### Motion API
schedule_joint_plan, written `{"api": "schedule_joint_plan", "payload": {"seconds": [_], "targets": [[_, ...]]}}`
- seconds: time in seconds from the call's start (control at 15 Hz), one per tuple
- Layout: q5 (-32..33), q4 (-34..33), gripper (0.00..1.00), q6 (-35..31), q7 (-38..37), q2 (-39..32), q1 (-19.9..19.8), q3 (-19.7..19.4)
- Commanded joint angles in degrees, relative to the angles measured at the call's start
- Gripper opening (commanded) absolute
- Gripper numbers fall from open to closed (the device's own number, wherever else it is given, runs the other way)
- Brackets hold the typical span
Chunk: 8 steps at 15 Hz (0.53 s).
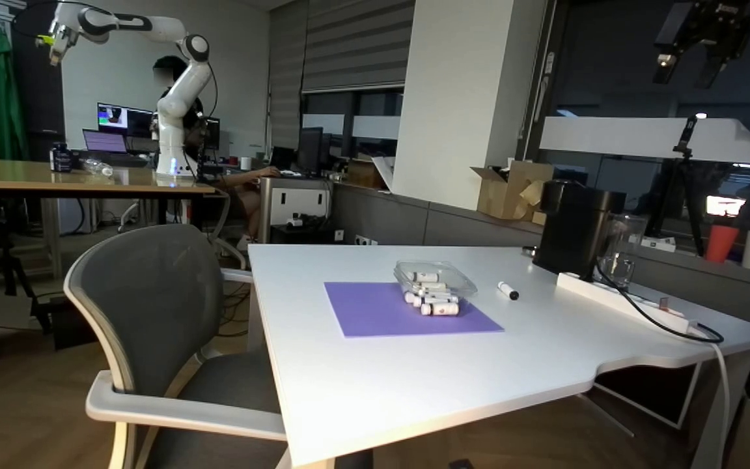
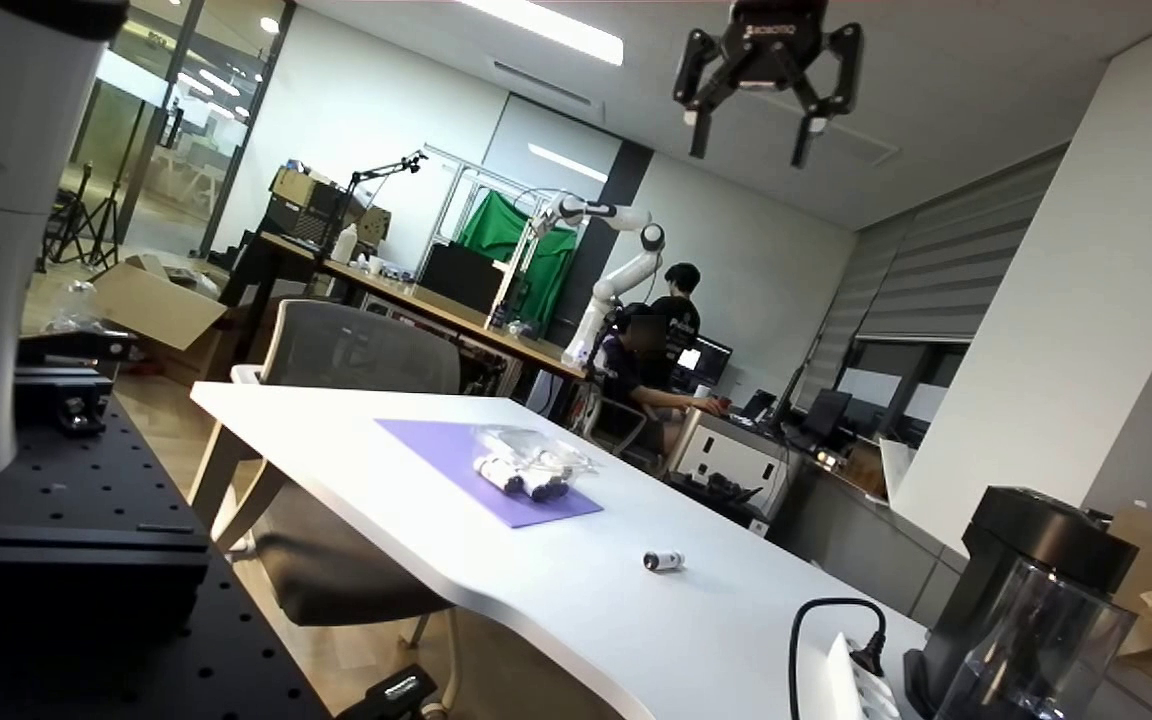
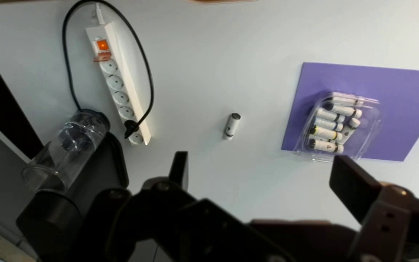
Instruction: Press the switch on the adapter
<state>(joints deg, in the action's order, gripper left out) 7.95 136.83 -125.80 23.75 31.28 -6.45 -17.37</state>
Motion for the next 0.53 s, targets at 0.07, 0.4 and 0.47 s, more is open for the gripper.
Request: {"api": "schedule_joint_plan", "payload": {"seconds": [0.07, 0.4, 0.47], "targets": [[-3.84, -12.95, 0.75, -3.53, 8.54, -14.42, -0.5, -8.18], [-13.72, -25.21, 0.45, -0.12, 21.75, -31.74, 1.22, -16.16], [-14.25, -27.88, 0.38, 1.52, 25.73, -35.36, 0.86, -16.8]]}}
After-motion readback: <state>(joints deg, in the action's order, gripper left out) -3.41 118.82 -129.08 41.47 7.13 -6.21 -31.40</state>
